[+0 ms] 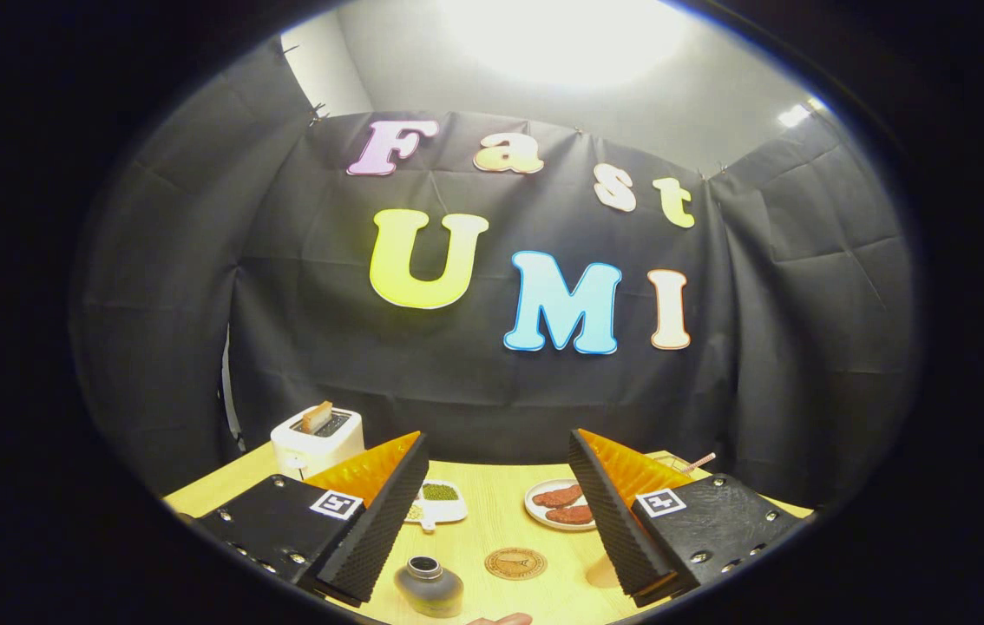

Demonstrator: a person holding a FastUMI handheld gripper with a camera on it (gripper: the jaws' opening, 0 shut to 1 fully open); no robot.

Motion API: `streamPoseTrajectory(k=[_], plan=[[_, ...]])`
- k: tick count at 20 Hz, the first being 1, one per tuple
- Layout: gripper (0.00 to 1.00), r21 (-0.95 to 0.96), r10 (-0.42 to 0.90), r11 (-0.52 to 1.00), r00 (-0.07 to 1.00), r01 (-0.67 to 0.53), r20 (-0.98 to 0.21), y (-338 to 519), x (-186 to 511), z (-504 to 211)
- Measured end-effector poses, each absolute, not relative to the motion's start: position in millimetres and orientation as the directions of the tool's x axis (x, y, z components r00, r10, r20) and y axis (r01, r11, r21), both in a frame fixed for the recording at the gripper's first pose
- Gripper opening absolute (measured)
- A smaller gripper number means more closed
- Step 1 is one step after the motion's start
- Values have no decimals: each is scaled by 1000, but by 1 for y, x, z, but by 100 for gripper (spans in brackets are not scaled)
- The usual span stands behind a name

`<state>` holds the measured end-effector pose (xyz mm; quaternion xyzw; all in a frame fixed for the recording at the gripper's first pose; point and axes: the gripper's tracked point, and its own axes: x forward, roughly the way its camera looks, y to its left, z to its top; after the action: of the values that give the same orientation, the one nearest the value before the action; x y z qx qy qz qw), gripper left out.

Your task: Take the bottle from table, then pour the juice into the cup, finally place the bottle on the coaster

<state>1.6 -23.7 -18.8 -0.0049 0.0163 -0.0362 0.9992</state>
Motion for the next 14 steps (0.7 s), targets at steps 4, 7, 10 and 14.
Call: streamPoseTrajectory(k=[4, 7, 10, 14], plan=[[99, -20, -51, 999, 998, 50, -40, -11, 4, -43], [99, -6, -27, 1000, 999, 27, -34, 0, 4, -62], [99, 16, 2, 1000, 999, -2, -32, 11, 4, -84], [99, 39, 40, 998, 999, -39, -17, 22, 2, -104]])
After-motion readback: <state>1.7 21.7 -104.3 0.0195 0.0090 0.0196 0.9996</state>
